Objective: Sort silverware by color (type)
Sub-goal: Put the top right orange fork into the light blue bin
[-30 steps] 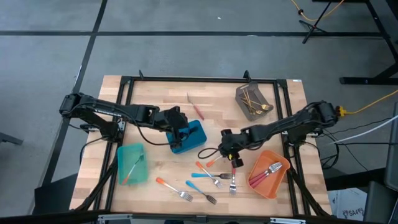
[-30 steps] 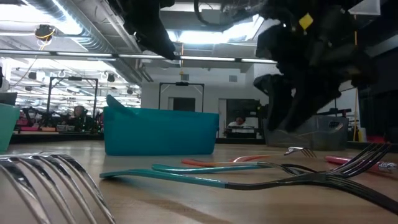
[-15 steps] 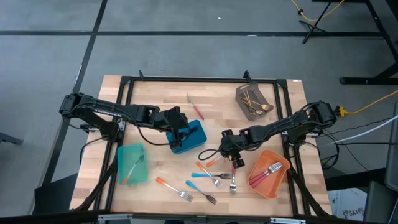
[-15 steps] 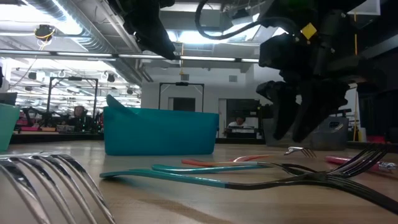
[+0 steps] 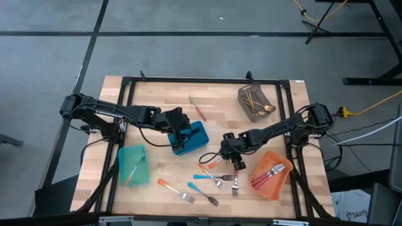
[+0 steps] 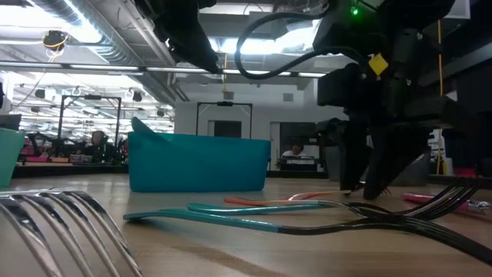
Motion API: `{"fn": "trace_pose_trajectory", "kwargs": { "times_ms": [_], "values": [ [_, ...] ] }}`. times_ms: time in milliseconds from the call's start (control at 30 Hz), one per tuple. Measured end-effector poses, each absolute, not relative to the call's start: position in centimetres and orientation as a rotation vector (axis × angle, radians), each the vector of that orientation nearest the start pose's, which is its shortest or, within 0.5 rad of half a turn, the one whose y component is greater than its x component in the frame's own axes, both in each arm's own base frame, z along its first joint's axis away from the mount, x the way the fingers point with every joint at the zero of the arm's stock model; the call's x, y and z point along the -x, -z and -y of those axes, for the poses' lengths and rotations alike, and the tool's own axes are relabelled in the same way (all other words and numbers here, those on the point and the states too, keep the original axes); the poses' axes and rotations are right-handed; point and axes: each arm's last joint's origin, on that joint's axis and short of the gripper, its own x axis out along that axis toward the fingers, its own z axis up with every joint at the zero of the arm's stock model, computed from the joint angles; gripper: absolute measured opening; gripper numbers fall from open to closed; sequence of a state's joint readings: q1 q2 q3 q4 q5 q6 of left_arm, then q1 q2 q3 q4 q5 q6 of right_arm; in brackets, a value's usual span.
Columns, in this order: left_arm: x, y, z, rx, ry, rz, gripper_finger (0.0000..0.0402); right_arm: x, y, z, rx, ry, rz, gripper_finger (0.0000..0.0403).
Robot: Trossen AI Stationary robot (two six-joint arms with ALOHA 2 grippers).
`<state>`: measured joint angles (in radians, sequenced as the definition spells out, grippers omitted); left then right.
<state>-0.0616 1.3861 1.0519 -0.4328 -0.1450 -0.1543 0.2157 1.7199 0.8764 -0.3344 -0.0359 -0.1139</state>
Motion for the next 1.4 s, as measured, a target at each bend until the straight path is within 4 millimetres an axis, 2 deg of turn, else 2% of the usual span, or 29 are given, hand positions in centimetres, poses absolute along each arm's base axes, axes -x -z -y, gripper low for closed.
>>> {"fn": "trace_pose_trajectory", "kwargs": {
  "times_ms": [200, 500, 833, 1000, 1100, 1400],
  "values": [
    [-29.2, -27.2, 1.4, 0.068, -0.138, -0.754, 0.0165, -29.7, -13.2, -6.6, 0.207, -0.288, -1.166, 0.0158],
    [-29.2, -27.2, 1.4, 0.068, -0.138, -0.754, 0.0165, -29.6, -13.1, -6.6, 0.203, -0.297, -1.17, 0.0073],
    [-29.2, -27.2, 1.4, 0.068, -0.138, -0.754, 0.0165, -29.7, -13.3, -6.7, 0.198, -0.307, -1.176, 0.0013],
    [-29.2, -27.2, 1.4, 0.068, -0.138, -0.754, 0.0165, -30.0, -14.2, -6.7, 0.232, -0.327, -1.233, 0.0005],
    [-29.2, -27.2, 1.4, 0.068, -0.138, -0.755, 0.0165, -30.5, -15.3, -6.8, 0.282, -0.345, -1.244, 0.0003],
    [-29.4, -28.1, 1.5, 0.206, -0.149, -0.697, 0.0165, -31.9, -19.8, -6.6, 0.593, -0.33, -1.282, 0.0002]
  ]
}}
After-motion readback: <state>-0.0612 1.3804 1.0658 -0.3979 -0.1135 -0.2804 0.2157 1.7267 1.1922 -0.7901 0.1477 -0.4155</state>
